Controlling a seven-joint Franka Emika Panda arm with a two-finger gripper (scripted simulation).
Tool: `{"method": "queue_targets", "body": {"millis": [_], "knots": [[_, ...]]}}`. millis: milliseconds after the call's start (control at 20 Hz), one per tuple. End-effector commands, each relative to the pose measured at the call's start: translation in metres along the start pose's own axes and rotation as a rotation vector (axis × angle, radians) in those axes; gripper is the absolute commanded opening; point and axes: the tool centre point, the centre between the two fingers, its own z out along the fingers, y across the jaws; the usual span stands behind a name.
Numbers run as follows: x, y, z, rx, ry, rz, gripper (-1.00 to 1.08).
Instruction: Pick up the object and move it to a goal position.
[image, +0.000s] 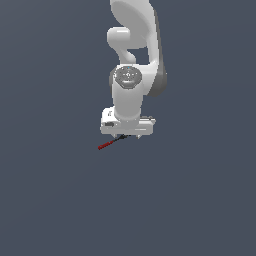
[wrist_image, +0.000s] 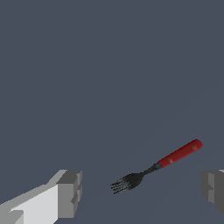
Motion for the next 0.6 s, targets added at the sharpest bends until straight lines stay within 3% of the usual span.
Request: {"method": "queue_targets", "body": {"millis": [0,550], "knots": [[0.0,0.0,0.0,0.0,0.0,0.0,1.0],[0.005,0.003,-0.017,0.008,0.014,-0.019,1.0]]}}
